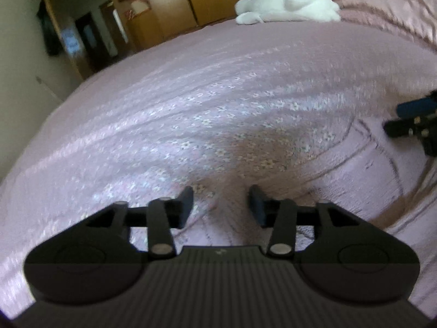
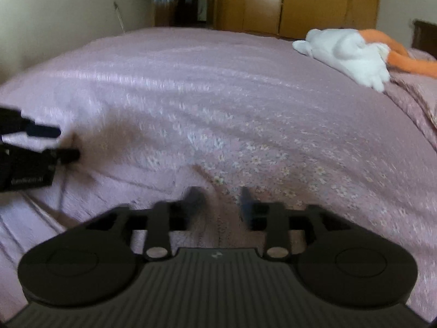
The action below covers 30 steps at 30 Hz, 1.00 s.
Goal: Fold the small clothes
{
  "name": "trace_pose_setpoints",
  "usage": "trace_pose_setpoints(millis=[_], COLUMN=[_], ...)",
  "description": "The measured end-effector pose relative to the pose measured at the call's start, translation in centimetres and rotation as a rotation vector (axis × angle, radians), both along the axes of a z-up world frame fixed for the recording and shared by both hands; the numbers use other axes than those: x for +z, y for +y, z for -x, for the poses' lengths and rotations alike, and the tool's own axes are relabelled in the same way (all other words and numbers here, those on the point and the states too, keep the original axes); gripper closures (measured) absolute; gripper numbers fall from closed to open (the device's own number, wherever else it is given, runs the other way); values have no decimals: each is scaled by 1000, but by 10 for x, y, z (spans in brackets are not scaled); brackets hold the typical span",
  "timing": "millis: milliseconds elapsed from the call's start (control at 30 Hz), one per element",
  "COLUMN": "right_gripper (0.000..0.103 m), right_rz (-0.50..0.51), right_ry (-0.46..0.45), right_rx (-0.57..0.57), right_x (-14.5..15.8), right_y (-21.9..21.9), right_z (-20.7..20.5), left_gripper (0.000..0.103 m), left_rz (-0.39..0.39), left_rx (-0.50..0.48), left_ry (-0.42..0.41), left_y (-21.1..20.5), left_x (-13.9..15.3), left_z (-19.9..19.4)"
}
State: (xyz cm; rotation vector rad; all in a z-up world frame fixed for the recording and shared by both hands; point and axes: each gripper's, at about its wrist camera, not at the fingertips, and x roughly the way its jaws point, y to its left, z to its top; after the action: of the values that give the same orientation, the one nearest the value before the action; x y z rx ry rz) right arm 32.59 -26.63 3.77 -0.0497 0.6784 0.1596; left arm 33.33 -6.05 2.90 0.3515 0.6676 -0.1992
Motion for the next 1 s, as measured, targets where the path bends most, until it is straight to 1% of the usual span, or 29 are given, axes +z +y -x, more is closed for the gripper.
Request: trace_pose_setpoints(millis=[33, 100, 167, 267, 400, 500, 667, 800, 900, 1000], right_gripper=[40, 39, 39, 39, 38, 37, 33, 33, 33, 33], right_rz=[-26, -54, -69, -82, -82, -85, -94, -127, -119, -134], right_ry=[-16, -35, -33, -47, -37, -20, 24, 70, 110, 171], right_rx=[1, -6, -17, -5, 20, 41, 62, 58, 41, 27], right_x=[6, 22, 36, 58, 82, 93, 92, 81, 71, 57], right_y=[-3, -5, -7, -9, -10, -12, -10, -8, -5, 0], right_z=[7, 22, 41, 74, 131, 173, 243, 291, 324, 350], left_gripper=[51, 51, 51, 51, 51, 51, 51, 51, 51, 51], left_rz=[18, 29, 42, 51, 60, 86, 133, 201, 214, 226], left_rx=[7, 35, 50, 65, 68, 66, 93, 107, 132, 143], left_ry=[4, 24, 51, 61, 60, 85, 141, 190, 200, 218], left_y=[4, 11, 18, 29, 48, 62, 83, 95, 96, 94], left_x=[5, 17, 28, 49, 76, 84, 81, 72, 65, 58], left_z=[5, 13, 24, 49, 99, 140, 205, 252, 282, 303])
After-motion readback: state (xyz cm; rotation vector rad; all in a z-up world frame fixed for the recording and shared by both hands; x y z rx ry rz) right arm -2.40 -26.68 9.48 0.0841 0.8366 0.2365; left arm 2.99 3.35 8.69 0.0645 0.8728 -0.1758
